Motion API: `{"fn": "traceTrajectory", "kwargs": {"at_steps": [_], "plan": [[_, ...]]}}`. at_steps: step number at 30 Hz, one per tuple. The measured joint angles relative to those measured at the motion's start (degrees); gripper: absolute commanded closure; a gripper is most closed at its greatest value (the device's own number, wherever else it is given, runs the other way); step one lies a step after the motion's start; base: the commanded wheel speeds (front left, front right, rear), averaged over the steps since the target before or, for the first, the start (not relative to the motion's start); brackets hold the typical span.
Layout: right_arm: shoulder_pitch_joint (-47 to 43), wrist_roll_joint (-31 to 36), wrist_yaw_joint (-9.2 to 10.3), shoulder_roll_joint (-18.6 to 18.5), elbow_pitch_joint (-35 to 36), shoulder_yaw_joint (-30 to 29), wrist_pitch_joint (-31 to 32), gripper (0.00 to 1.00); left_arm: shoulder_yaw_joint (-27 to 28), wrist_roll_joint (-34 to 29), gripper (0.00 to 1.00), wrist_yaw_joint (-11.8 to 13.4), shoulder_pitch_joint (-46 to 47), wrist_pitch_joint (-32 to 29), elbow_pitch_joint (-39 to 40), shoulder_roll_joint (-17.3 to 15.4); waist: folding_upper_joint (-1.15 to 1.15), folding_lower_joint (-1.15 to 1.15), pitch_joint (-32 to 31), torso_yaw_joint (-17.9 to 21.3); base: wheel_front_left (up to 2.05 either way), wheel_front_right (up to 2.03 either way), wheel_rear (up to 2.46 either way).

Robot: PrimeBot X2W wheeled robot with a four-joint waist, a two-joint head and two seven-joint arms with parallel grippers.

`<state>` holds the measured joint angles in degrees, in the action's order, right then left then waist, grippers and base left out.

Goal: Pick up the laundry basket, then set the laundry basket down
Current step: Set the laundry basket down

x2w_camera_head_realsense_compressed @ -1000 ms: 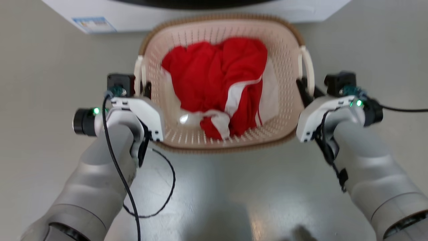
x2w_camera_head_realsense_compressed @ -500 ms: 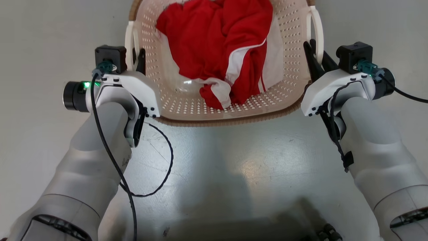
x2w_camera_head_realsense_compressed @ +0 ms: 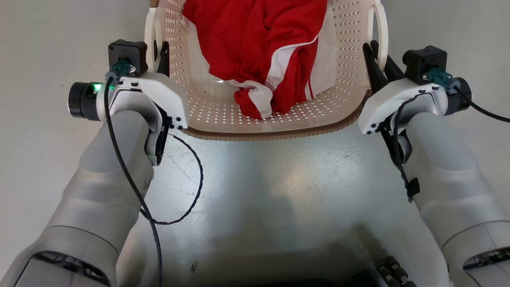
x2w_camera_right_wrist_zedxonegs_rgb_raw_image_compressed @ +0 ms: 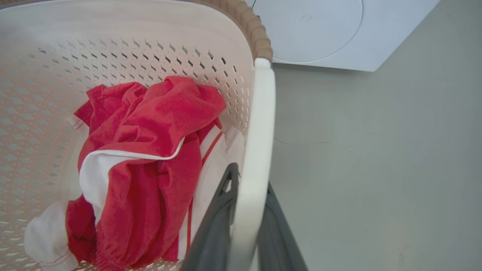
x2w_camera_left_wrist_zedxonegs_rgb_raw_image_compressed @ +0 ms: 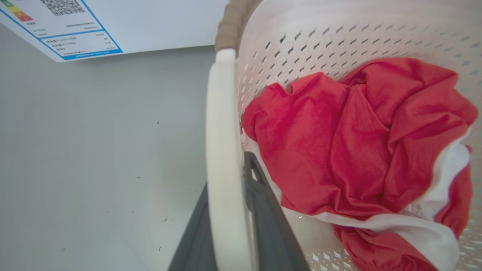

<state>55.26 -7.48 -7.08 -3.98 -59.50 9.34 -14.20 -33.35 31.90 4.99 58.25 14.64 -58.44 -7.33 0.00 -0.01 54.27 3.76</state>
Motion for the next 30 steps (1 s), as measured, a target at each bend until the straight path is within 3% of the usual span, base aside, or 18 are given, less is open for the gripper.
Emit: {"fn": "traceTrajectory", "kwargs": {"at_steps": [17,18,19,20,30], "plan": [[-0.02,-1.69,0.01,-0.04,0.97,1.32,0.00,1.00,3.68,-4.39,1.00,-1.47,1.18,0.26,-2.55,0.82,0.00,0.00,1.60,0.22,0.00,0.00,0.00],[-0.02,-1.91,0.01,-0.03,0.98,1.24,-0.01,0.93,4.32,-4.34,1.00,-1.46,1.20,0.40,-2.76,1.10,0.00,0.00,1.63,0.23,0.00,0.00,0.00],[-0.02,-2.15,0.00,-0.01,1.00,1.05,-0.01,0.58,4.88,-4.25,0.51,-1.31,1.23,0.52,-2.97,1.35,0.00,0.00,1.67,0.25,0.00,0.00,0.00],[-0.01,-2.15,0.00,-0.02,1.00,0.79,-0.01,0.00,4.91,-4.37,0.00,-0.94,1.39,0.65,-3.43,1.46,0.00,0.00,1.70,0.27,0.00,0.00,0.00],[-0.01,-2.12,-0.05,0.05,0.02,-0.15,-0.11,0.00,5.36,-4.99,0.00,-0.38,2.18,0.42,-6.73,2.77,0.00,0.00,1.34,0.24,0.00,0.00,0.00]]}}
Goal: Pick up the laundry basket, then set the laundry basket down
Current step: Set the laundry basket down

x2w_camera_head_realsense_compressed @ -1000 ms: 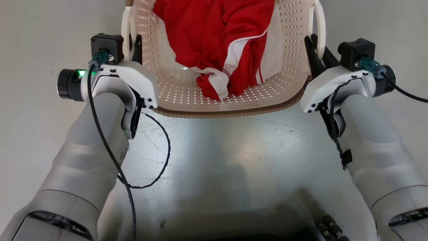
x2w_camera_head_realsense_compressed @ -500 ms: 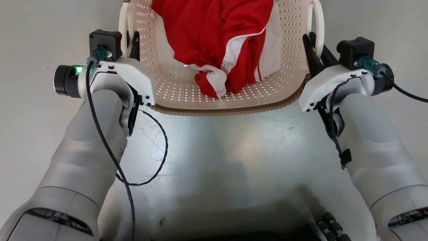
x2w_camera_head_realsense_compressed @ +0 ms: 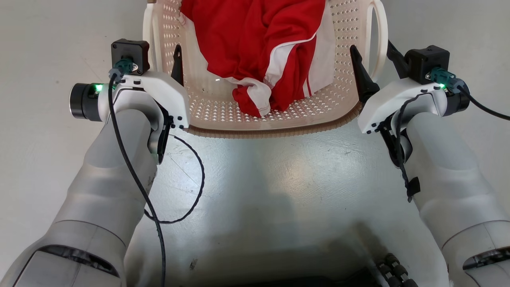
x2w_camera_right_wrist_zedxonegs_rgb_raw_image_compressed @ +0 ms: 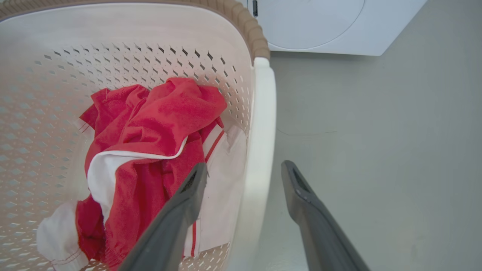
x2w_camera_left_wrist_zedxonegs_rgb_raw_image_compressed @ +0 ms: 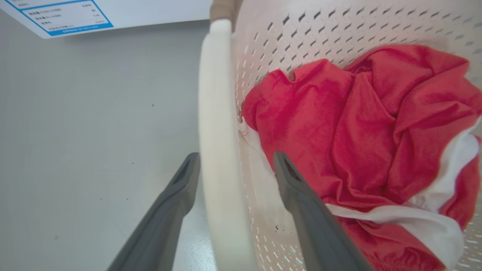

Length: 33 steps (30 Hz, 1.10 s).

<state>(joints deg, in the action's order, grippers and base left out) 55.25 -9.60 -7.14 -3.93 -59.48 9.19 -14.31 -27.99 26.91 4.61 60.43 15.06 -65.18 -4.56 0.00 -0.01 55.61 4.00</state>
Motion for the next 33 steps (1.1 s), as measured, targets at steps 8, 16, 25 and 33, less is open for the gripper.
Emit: {"fn": "traceTrajectory", "kwargs": {"at_steps": [8,16,25,33], "plan": [[-1.41,-0.07,0.00,0.03,1.05,-0.18,-0.01,0.00,0.43,-0.25,0.00,0.38,-0.02,0.00,-1.60,-0.14,0.00,0.00,-1.47,0.05,0.00,0.00,0.00],[-2.24,-0.10,0.00,0.04,1.66,-0.62,-0.05,0.00,0.93,-0.36,0.00,0.35,-0.07,0.00,-1.93,-0.51,0.00,0.00,-3.06,0.25,0.00,0.00,0.00],[-3.03,0.82,0.00,0.07,3.23,-2.76,-0.07,0.00,1.46,-1.27,0.00,0.33,-1.72,-0.01,-1.98,-0.37,0.00,0.00,-6.67,0.28,0.00,0.00,0.00],[-6.51,2.05,0.00,0.14,6.58,-5.54,-0.07,0.00,2.64,-1.75,0.00,-0.34,-4.44,-0.01,1.55,-0.51,0.00,0.00,-11.67,0.12,0.00,0.00,0.00]]}}
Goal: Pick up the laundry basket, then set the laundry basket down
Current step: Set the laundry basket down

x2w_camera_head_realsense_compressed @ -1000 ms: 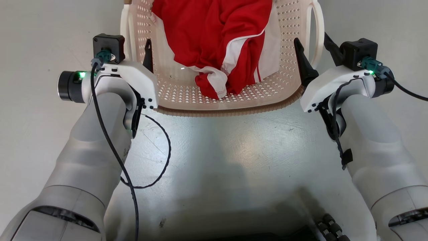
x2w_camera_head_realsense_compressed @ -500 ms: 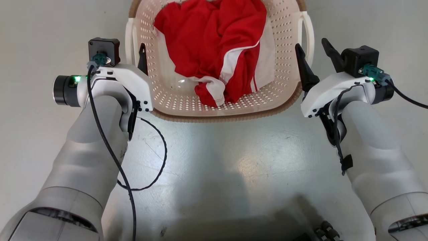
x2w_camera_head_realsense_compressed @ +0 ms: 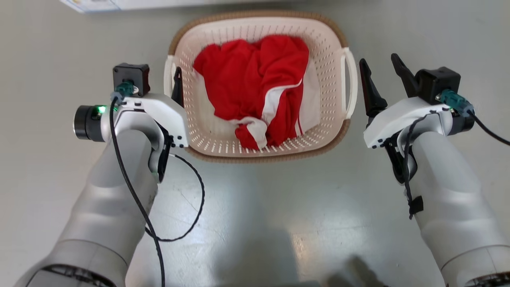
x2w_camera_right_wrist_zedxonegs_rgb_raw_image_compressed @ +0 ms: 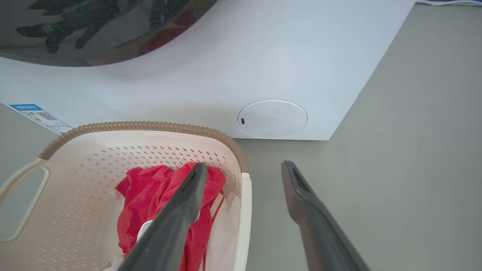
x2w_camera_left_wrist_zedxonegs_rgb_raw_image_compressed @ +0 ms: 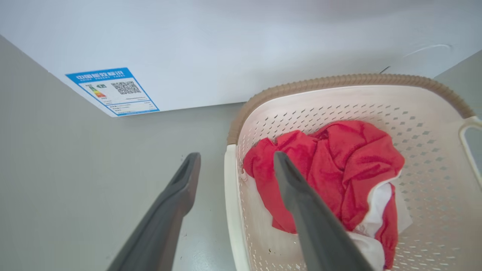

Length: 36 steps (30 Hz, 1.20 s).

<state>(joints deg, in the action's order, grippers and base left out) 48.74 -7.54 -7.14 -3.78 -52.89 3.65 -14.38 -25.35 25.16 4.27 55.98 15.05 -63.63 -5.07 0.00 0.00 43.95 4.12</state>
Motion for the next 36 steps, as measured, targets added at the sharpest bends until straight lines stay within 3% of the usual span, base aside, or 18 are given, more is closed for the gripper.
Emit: {"fn": "traceTrajectory", "kwargs": {"at_steps": [16,30,36], "plan": [[-9.38,6.54,-0.01,0.32,9.50,-5.61,0.00,0.00,4.85,-2.13,0.00,-3.35,-14.71,-0.34,12.43,1.27,0.00,0.01,-15.25,-0.78,0.00,0.00,0.00],[-21.92,9.95,-0.01,0.60,17.37,-9.01,0.00,0.00,16.64,-7.66,0.00,-4.88,-32.18,-0.35,30.52,1.14,0.00,0.01,-30.03,-1.51,0.00,0.00,0.00],[-26.87,9.77,-0.01,0.43,20.09,-8.73,0.00,0.00,20.36,-8.88,0.00,-6.19,-39.27,-0.35,33.45,1.21,0.00,0.01,-34.97,-1.71,0.00,0.00,0.00]]}}
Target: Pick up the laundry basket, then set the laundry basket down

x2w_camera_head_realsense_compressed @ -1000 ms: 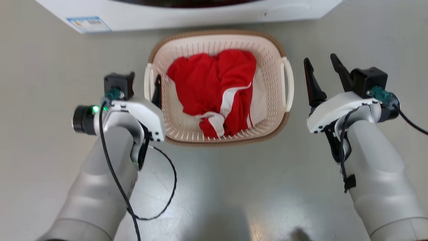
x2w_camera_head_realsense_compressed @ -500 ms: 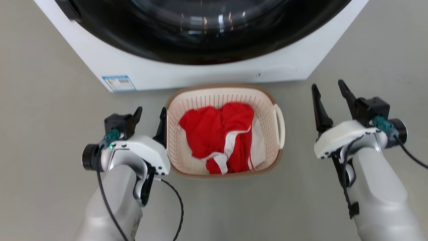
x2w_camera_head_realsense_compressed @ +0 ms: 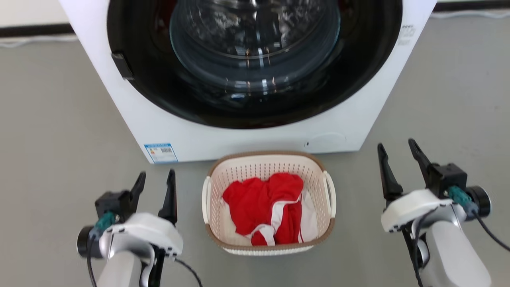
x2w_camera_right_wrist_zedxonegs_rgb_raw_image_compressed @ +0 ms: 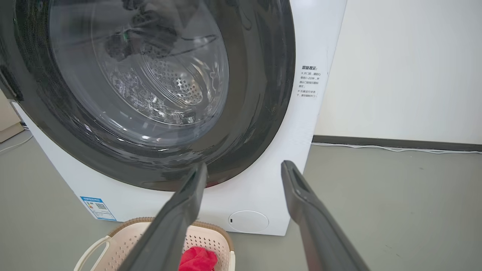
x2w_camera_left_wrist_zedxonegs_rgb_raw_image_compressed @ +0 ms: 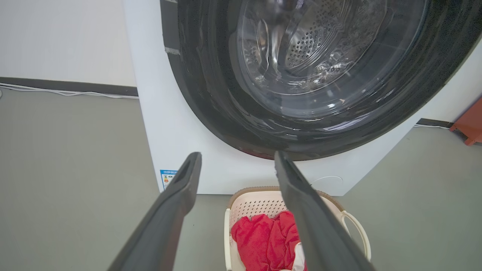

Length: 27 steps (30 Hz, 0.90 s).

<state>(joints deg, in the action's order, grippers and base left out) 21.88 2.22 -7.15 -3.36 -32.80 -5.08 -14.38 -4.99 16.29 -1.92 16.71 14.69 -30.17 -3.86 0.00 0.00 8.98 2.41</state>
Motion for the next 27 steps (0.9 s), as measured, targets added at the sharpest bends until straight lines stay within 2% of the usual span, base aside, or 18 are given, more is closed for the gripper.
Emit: {"fn": "traceTrajectory", "kwargs": {"at_steps": [11,17,27], "plan": [[-7.77,-0.36,0.00,-1.15,2.65,0.02,0.00,0.00,3.32,-1.33,0.00,-2.65,-7.52,-0.01,-0.97,0.09,0.00,0.00,-7.76,-0.75,0.00,0.00,0.00],[-12.54,-0.44,0.00,-1.34,4.42,-1.54,0.00,0.00,5.12,-1.70,0.00,-2.90,-10.54,-0.04,-0.33,0.01,0.00,0.00,-10.73,-1.04,0.00,0.00,0.00],[-15.97,-0.41,0.00,-0.43,6.12,-3.08,0.00,0.00,7.75,-1.85,0.00,-2.89,-13.48,-0.04,1.94,0.36,0.00,0.00,-11.97,-0.80,0.00,0.00,0.00]]}}
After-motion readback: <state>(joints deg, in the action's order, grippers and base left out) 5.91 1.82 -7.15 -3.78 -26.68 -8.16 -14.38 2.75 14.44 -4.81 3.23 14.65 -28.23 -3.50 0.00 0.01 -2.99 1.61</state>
